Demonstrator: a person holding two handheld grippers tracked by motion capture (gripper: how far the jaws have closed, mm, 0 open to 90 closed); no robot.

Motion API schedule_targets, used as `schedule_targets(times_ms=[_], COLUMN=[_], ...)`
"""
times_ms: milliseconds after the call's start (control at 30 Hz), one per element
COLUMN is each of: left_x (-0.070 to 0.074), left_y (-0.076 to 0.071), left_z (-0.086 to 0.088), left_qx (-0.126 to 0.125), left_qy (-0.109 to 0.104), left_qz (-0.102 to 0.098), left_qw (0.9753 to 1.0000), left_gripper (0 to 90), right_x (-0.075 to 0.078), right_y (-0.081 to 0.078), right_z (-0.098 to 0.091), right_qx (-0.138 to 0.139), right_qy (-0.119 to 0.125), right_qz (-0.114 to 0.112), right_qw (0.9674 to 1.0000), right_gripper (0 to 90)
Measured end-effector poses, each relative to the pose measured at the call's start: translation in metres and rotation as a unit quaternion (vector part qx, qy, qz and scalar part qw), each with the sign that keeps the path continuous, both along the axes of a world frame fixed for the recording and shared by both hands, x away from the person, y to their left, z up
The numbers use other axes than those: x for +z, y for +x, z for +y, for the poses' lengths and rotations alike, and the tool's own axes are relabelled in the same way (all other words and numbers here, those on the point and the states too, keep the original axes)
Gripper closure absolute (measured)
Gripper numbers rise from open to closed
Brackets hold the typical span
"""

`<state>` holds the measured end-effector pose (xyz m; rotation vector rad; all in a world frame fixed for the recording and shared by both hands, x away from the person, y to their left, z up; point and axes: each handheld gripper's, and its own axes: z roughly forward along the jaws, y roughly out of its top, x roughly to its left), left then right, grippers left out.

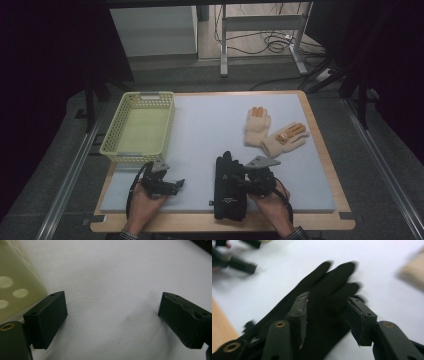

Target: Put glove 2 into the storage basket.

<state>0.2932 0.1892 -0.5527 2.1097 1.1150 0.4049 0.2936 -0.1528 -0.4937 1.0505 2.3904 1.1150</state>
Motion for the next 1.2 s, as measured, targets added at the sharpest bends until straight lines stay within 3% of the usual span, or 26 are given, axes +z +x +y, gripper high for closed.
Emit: schedule_targets(times_ms=[100,233,300,400,567,733,867,967,1033,1200], left_x=[0.0,0.0,0.0,0.0,0.0,0.0,0.0,0.001,0.0,0.0], left_y=[0.0,0.0,0.0,0.0,0.0,0.0,0.0,0.0,0.001,0.001], left_z=[0.0,0.0,0.0,0.0,0.0,0.0,0.001,0.001,0.002,0.004], left_qx=[0.0,0.0,0.0,0.0,0.0,0.0,-0.003,-0.004,-0.003,0.002], left_qy=[0.0,0.0,0.0,0.0,0.0,0.0,-0.003,-0.004,-0.009,0.006], left_qz=[0.0,0.0,0.0,0.0,0.0,0.001,0.003,0.005,0.006,0.006], left_qw=[1.0,1.0,1.0,1.0,1.0,1.0,1.0,1.0,0.9999,1.0], left_gripper=[8.8,8.8,8.8,8.8,8.8,8.8,7.8,7.6,7.6,4.4], right_x=[0.004,-0.005,-0.011,-0.014,-0.015,-0.025,-0.035,-0.04,-0.04,-0.041], right_y=[0.013,0.033,0.036,0.031,0.011,-0.016,-0.032,-0.034,-0.031,-0.023], right_z=[-0.012,-0.018,-0.014,-0.013,-0.029,-0.043,-0.042,-0.035,-0.031,-0.013], right_qx=[-0.021,-0.018,-0.009,0.0,0.016,0.046,0.071,0.076,0.079,0.083], right_qy=[-0.001,0.035,0.027,0.015,-0.006,0.002,0.013,0.015,0.02,0.019], right_qz=[-0.016,0.015,0.02,0.022,0.013,0.039,0.036,0.03,0.038,0.037], right_qw=[0.9996,0.9991,0.9994,0.9996,0.9998,0.9982,0.9967,0.9965,0.9959,0.9957], right_gripper=[68.1,64.0,64.7,69.3,74.5,78.1,79.5,79.6,79.5,79.3])
